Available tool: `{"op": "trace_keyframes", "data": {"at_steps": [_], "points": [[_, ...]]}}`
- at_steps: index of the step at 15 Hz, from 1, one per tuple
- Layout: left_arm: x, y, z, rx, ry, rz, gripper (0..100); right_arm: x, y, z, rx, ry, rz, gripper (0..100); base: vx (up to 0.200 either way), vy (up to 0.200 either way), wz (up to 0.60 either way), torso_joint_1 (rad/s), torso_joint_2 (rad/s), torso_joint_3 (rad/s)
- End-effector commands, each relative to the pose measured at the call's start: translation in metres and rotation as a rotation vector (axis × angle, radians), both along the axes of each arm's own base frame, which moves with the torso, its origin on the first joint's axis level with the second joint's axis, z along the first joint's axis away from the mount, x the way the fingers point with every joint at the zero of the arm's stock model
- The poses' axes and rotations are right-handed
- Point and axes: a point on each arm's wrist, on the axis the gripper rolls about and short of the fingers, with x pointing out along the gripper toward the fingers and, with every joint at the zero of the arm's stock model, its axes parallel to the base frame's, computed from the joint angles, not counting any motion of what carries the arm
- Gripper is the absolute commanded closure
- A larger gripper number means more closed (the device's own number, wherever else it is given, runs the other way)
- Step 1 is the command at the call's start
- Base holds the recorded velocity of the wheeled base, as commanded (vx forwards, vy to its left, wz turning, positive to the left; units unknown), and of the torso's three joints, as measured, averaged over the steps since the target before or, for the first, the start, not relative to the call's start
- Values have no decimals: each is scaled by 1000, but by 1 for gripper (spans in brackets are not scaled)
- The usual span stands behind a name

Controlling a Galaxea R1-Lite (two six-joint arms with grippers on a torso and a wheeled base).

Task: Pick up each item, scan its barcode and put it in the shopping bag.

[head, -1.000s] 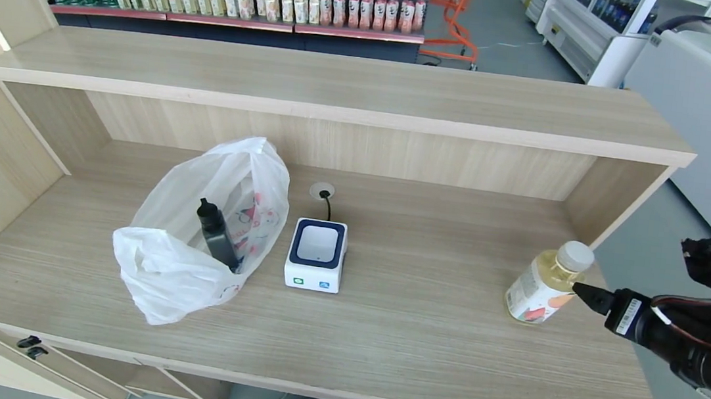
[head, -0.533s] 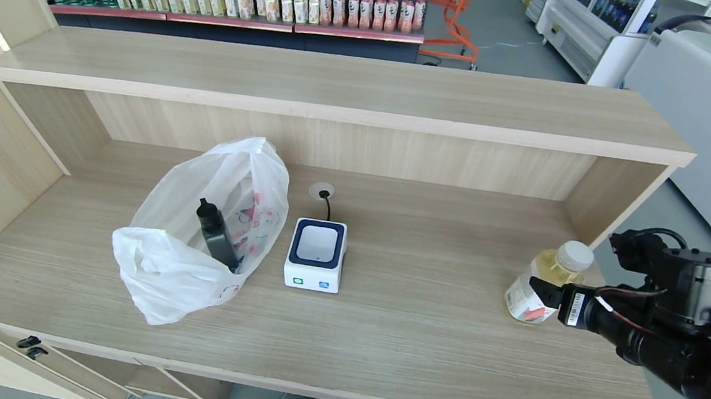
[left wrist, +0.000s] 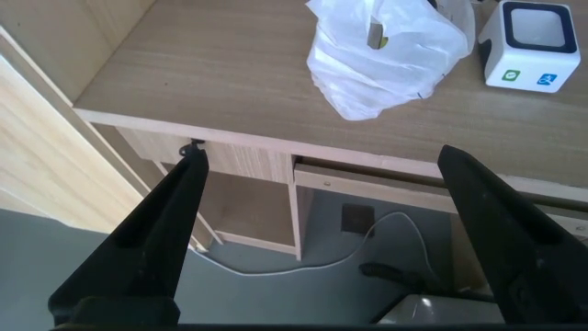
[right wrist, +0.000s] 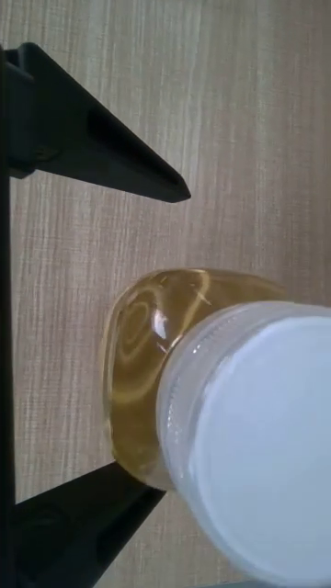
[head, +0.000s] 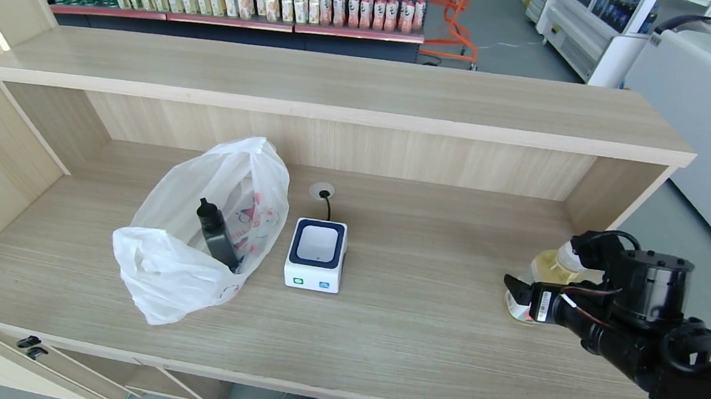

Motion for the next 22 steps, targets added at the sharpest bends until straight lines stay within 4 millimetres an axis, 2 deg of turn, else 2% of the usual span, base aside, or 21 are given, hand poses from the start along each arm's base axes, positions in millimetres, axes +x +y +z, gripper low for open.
{"op": "trace_keyframes", "data": {"at_steps": [1, 6, 11, 12, 19, 22], "points": [[0, 0, 0, 0, -1, 1, 0, 7, 2, -9, -8, 18, 4, 0, 0, 0, 0, 0, 0, 0], [0, 0, 0, 0, -1, 1, 0, 25, 8, -10, -18, -15, 49, 0, 0, 0, 0, 0, 0, 0], [0, 0, 0, 0, -1, 1, 0, 29, 9, -15, -13, -47, 80, 0, 0, 0, 0, 0, 0, 0], [0, 0, 0, 0, -1, 1, 0, 30, 10, -15, -14, -53, 89, 100, 0, 0, 0, 0, 0, 0], [0, 0, 0, 0, -1, 1, 0, 30, 10, -16, -37, -56, 96, 100, 0, 0, 0, 0, 0, 0], [0, 0, 0, 0, -1, 1, 0, 21, 8, -19, -27, -29, 120, 100, 0, 0, 0, 0, 0, 0]]}}
